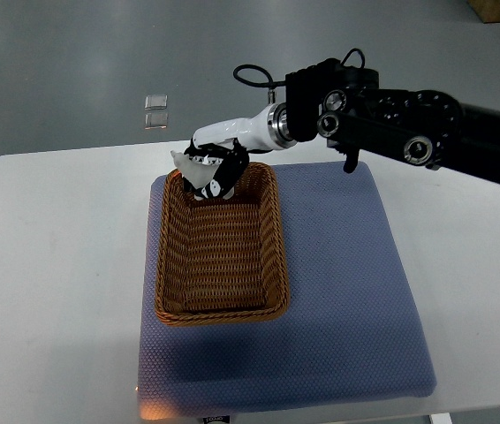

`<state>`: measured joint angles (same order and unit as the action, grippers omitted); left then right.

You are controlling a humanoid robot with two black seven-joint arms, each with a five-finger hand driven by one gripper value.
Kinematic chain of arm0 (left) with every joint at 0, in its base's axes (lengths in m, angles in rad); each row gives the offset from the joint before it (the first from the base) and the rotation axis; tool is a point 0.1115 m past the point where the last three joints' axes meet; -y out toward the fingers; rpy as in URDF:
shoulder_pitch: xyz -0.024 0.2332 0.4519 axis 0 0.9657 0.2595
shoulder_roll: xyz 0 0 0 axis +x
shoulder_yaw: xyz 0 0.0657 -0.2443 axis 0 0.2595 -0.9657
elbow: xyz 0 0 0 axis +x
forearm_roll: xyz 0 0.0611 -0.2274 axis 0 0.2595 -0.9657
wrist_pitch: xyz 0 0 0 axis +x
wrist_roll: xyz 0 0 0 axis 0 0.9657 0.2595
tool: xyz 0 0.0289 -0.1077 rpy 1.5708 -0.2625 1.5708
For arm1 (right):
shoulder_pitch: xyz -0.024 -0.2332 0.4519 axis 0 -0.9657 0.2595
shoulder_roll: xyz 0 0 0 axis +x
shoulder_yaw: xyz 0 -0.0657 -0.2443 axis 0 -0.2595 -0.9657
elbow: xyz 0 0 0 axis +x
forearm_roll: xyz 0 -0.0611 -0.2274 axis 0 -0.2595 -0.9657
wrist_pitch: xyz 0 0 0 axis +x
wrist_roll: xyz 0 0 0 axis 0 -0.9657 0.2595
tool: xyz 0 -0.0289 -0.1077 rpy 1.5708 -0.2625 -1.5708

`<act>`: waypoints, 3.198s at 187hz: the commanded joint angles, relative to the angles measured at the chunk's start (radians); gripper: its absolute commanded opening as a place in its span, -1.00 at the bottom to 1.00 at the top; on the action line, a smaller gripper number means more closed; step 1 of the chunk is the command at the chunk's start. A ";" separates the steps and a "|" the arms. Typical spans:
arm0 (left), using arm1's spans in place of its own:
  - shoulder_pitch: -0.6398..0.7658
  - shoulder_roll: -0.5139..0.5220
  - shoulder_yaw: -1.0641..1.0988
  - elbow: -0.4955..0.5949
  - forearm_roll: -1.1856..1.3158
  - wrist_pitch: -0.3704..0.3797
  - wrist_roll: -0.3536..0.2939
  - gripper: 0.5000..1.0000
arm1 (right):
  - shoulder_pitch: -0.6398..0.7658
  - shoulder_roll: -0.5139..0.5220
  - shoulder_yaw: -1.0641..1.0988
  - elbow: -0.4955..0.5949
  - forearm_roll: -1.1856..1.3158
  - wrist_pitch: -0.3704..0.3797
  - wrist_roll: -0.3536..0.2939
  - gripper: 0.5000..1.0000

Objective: Place white bear in brown basket with right hand
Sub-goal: 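Carry the bear over the brown basket and lower it inside, then open the right hand to release the bear and withdraw upward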

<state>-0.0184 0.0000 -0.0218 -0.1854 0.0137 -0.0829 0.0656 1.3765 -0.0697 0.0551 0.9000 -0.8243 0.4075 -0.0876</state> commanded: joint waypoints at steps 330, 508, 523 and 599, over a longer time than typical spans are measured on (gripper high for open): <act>0.000 0.000 0.000 0.000 0.000 0.000 0.000 1.00 | -0.192 0.070 0.002 -0.124 -0.085 -0.075 0.031 0.33; 0.000 0.000 0.003 -0.002 0.000 0.000 0.000 1.00 | -0.221 0.070 -0.014 -0.165 -0.153 -0.150 0.074 0.33; 0.000 0.000 0.003 -0.002 0.000 0.000 0.000 1.00 | -0.228 0.070 -0.046 -0.177 -0.171 -0.173 0.092 0.33; 0.000 0.000 0.003 -0.002 0.000 -0.002 0.000 1.00 | -0.234 0.070 -0.084 -0.179 -0.194 -0.239 0.132 0.33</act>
<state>-0.0184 0.0000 -0.0183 -0.1872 0.0138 -0.0834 0.0660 1.1400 0.0001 -0.0298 0.7208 -1.0180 0.1783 0.0368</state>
